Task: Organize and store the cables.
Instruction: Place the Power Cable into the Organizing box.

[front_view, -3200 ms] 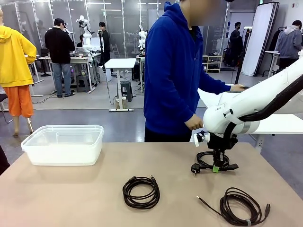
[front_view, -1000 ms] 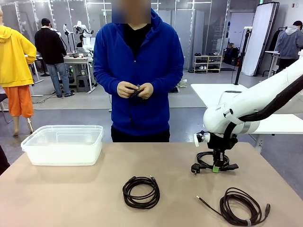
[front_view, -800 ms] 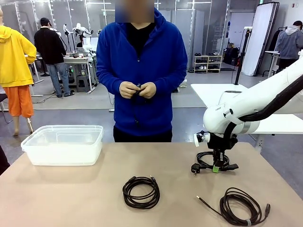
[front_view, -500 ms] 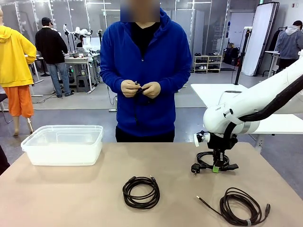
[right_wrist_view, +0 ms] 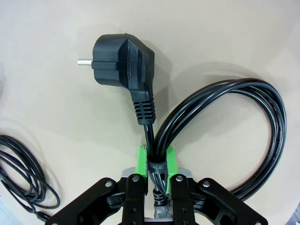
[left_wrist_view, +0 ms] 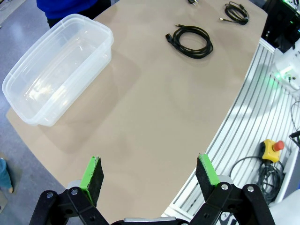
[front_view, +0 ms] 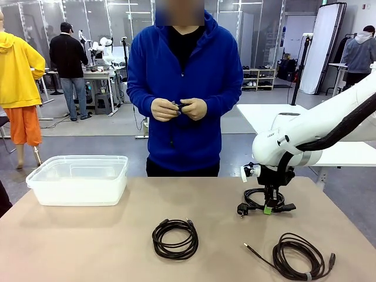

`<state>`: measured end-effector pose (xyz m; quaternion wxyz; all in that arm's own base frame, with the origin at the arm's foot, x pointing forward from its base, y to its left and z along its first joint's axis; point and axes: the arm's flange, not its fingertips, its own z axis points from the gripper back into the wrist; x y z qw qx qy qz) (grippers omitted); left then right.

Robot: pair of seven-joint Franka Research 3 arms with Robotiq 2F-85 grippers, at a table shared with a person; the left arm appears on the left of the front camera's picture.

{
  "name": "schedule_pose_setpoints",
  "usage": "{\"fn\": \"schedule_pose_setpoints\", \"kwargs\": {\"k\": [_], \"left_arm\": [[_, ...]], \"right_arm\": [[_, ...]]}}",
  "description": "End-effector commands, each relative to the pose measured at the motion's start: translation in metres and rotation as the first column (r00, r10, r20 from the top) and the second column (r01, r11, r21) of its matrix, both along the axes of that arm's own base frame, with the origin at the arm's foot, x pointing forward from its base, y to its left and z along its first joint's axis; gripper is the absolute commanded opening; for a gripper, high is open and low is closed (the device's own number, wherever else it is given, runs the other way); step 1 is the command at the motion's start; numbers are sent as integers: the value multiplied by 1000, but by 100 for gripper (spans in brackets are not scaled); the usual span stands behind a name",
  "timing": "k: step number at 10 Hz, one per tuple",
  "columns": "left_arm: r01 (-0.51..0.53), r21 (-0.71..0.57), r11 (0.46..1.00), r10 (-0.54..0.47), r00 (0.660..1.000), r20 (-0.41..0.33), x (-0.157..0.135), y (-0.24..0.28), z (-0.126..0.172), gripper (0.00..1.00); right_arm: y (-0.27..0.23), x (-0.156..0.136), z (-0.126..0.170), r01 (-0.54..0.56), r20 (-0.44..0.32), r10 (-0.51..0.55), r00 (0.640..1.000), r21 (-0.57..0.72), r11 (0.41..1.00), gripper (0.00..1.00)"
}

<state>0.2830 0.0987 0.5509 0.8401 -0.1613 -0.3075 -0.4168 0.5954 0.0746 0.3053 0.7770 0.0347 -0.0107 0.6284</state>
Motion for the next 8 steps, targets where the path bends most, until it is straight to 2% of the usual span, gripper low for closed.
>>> {"fn": "schedule_pose_setpoints", "kwargs": {"k": [1, 8], "left_arm": [[21, -5, 1000, -21, 1000, 9, 1, -1, 1, 100], [21, -5, 1000, -21, 1000, 9, 1, -1, 1, 100]], "right_arm": [[2, 6, 1, 17, -8, -17, 1000, -19, 1000, 0], [2, 6, 1, 17, -8, -17, 1000, -19, 1000, 0]]}}
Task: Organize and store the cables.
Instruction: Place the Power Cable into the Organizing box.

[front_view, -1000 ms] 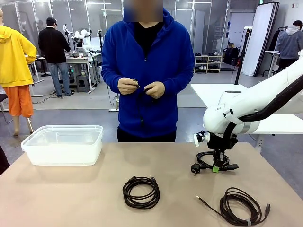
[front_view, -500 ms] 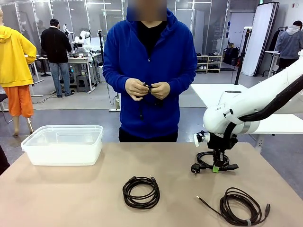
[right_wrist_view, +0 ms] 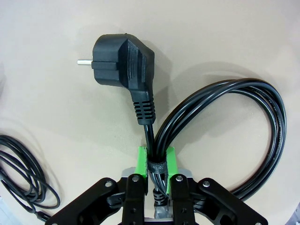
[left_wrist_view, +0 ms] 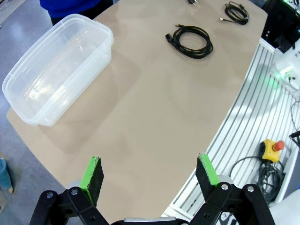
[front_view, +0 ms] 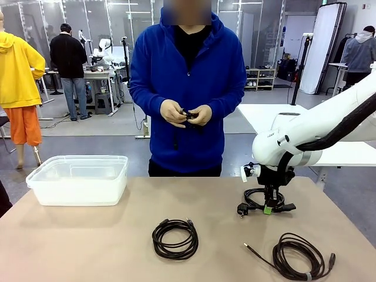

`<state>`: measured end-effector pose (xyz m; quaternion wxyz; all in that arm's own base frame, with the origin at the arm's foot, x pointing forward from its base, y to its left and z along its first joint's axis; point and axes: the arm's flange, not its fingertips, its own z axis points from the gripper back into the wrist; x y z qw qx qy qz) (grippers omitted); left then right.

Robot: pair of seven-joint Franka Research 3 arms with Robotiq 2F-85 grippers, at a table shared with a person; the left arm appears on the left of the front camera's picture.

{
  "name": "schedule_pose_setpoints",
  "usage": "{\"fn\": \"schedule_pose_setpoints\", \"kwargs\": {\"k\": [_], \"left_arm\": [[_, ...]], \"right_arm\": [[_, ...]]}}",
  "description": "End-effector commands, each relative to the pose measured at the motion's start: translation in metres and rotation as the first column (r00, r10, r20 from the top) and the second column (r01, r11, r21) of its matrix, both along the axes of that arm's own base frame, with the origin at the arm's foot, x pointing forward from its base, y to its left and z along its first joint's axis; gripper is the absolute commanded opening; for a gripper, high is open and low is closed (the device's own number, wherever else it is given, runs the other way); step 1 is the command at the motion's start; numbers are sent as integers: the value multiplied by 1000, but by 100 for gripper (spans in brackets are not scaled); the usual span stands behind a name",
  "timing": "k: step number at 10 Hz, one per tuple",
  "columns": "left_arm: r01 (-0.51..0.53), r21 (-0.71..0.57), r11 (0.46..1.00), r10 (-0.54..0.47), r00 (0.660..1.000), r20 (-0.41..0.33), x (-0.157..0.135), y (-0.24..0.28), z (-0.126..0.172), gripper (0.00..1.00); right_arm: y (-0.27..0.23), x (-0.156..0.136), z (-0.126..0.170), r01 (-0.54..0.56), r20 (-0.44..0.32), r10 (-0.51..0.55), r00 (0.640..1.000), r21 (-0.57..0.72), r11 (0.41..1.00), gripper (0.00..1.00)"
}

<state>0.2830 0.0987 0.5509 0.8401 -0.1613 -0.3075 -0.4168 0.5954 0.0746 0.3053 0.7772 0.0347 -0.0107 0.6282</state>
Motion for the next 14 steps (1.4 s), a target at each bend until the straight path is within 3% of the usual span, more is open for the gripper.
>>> {"fn": "schedule_pose_setpoints", "kwargs": {"k": [1, 14], "left_arm": [[21, -5, 1000, -21, 1000, 9, 1, -1, 1, 100], [21, -5, 1000, -21, 1000, 9, 1, -1, 1, 100]], "right_arm": [[2, 6, 1, 17, -8, -17, 1000, -19, 1000, 0], [0, 0, 0, 0, 0, 0, 1000, 0, 1000, 0]]}}
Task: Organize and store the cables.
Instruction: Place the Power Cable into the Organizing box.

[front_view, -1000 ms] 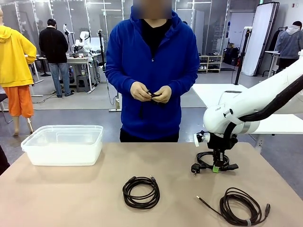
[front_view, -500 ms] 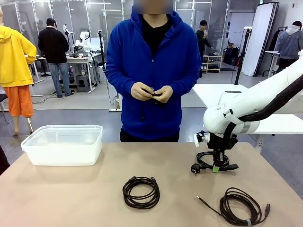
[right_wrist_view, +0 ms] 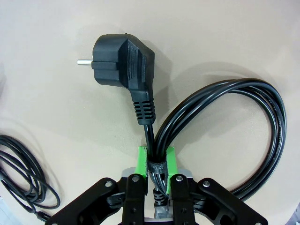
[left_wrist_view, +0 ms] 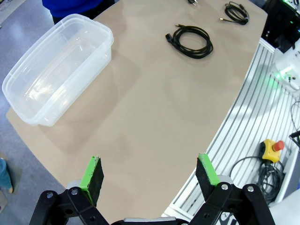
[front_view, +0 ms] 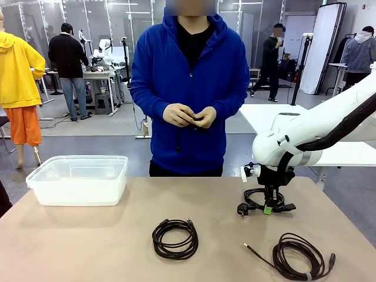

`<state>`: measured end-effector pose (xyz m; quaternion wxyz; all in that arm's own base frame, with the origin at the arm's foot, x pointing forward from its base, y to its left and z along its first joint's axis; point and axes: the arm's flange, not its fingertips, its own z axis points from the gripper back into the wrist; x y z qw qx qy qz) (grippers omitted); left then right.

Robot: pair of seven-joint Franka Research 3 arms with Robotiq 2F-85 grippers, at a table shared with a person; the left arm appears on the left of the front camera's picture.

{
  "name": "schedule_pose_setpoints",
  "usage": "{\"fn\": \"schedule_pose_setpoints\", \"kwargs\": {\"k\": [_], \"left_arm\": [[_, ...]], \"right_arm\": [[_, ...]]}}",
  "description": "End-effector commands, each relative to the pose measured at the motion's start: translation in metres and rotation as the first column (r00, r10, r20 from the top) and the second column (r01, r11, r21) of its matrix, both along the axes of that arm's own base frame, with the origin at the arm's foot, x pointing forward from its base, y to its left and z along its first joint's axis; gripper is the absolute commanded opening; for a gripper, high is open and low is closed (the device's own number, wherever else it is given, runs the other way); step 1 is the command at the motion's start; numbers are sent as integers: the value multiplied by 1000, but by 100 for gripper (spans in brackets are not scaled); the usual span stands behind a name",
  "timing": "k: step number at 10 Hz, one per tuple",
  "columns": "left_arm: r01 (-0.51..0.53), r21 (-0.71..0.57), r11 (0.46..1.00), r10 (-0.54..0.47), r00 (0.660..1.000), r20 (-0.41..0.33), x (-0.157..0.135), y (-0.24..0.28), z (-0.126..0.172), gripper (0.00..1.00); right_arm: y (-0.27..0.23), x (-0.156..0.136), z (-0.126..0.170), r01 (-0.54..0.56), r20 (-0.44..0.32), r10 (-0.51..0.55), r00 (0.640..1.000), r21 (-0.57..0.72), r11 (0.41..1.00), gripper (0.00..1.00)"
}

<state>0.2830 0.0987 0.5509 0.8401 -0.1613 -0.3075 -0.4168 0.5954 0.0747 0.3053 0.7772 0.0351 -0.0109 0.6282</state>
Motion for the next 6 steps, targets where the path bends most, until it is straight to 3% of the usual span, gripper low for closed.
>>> {"fn": "schedule_pose_setpoints", "kwargs": {"k": [1, 2, 3, 4, 5, 6], "left_arm": [[21, -5, 1000, -21, 1000, 9, 1, -1, 1, 100], [21, -5, 1000, -21, 1000, 9, 1, -1, 1, 100], [21, -5, 1000, -21, 1000, 9, 1, -1, 1, 100], [21, -5, 1000, -21, 1000, 9, 1, -1, 1, 100], [21, -5, 1000, -21, 1000, 9, 1, -1, 1, 100], [21, -5, 1000, -21, 1000, 9, 1, -1, 1, 100]], "right_arm": [[0, 0, 0, 0, 0, 0, 1000, 0, 1000, 19], [4, -27, 22, -63, 232, 73, 970, -51, 997, 19], [8, -46, 31, -114, 340, 122, 933, -42, 993, 19], [5, -31, 23, -78, 355, 78, 932, -16, 997, 19], [8, -9, 23, -61, 185, 66, 980, -33, 998, 19], [8, -9, 23, -61, 185, 66, 980, -33, 998, 19]]}}
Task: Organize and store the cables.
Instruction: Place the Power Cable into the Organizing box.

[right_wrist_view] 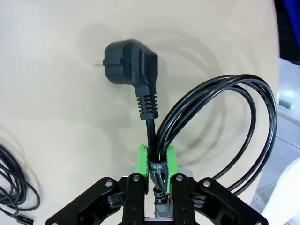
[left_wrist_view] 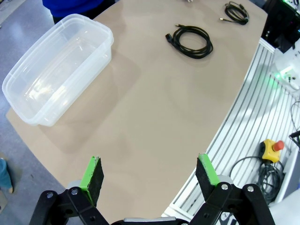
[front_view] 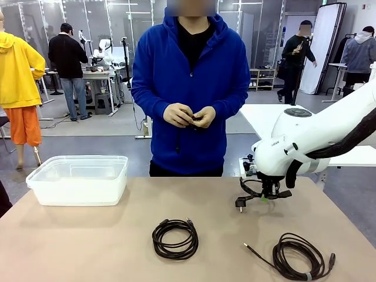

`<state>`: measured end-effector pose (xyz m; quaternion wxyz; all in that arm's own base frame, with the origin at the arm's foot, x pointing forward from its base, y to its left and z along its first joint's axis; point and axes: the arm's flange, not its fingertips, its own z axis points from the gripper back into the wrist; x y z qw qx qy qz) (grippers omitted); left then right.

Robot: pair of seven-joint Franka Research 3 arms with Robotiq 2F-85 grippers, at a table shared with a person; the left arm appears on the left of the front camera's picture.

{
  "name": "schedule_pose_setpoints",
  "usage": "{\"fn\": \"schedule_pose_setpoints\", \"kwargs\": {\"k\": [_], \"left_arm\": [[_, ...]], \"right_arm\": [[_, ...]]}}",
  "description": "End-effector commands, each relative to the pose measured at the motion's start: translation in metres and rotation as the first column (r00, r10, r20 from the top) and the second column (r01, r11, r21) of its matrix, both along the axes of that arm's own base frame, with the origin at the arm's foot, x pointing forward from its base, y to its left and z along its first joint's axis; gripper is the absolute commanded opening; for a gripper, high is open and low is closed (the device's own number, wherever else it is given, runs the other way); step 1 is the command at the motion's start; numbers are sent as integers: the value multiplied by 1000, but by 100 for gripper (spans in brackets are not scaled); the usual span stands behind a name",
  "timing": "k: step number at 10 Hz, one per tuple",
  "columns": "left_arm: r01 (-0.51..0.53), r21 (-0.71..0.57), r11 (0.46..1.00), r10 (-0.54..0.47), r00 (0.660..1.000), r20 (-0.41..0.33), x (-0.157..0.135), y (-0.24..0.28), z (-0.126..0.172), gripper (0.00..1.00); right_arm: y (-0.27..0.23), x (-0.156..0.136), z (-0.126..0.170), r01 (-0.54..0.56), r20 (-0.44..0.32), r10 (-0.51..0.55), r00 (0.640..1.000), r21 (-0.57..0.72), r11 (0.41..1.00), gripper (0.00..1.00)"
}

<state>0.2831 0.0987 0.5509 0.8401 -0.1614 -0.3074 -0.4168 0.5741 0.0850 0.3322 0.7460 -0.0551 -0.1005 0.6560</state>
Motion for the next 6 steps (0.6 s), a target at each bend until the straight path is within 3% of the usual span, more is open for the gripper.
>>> {"fn": "schedule_pose_setpoints", "kwargs": {"k": [1, 3, 6], "left_arm": [[21, -5, 1000, -21, 1000, 9, 1, -1, 1, 100], [21, -5, 1000, -21, 1000, 9, 1, -1, 1, 100], [21, -5, 1000, -21, 1000, 9, 1, -1, 1, 100]], "right_arm": [[-3, 12, -4, 11, -68, -11, 998, -2, 1000, 19], [-1, 1, -7, 2, -34, -3, 999, -3, 1000, 19], [31, -2, 33, -59, -64, 58, 996, -11, 998, 19]]}}
